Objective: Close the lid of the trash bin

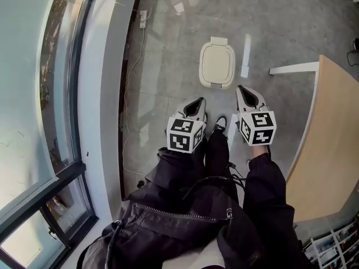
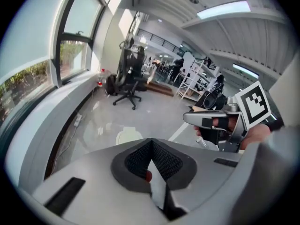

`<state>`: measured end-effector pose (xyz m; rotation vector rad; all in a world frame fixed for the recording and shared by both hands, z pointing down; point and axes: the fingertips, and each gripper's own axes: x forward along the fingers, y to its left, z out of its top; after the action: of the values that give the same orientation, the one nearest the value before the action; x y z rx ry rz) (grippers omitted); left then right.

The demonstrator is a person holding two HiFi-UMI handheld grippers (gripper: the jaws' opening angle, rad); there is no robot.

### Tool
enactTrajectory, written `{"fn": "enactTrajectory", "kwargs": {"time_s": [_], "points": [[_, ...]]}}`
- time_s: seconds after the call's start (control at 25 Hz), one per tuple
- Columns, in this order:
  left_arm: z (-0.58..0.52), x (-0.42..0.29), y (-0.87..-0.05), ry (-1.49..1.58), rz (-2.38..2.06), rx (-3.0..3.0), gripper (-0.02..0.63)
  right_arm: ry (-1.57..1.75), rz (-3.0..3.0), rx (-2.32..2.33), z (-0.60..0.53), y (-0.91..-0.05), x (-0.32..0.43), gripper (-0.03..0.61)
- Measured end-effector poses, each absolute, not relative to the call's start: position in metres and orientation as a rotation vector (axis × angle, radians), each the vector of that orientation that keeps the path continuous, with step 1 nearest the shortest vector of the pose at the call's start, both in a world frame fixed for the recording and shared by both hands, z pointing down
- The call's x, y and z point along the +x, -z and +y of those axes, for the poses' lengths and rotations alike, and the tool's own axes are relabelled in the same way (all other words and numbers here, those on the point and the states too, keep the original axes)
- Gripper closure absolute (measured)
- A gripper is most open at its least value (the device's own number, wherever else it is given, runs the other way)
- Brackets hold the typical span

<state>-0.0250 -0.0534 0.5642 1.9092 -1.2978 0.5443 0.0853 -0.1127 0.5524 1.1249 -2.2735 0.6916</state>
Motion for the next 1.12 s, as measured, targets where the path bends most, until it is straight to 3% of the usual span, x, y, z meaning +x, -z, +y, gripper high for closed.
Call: {"fn": "enactTrajectory", "kwargs": {"time_s": [0.56, 1.12], "points": [[-0.078, 0.005, -0.27, -0.218, -1.446, 2.315, 0.618, -0.33, -2.497, 1.455, -0.078, -0.255, 0.116, 0.574], [-0.064, 0.027, -0.152, -0.06, -1.53, 2.521, 0.618, 0.072, -2.605, 1.56, -0.056, -0.113, 0.134, 0.574]]}}
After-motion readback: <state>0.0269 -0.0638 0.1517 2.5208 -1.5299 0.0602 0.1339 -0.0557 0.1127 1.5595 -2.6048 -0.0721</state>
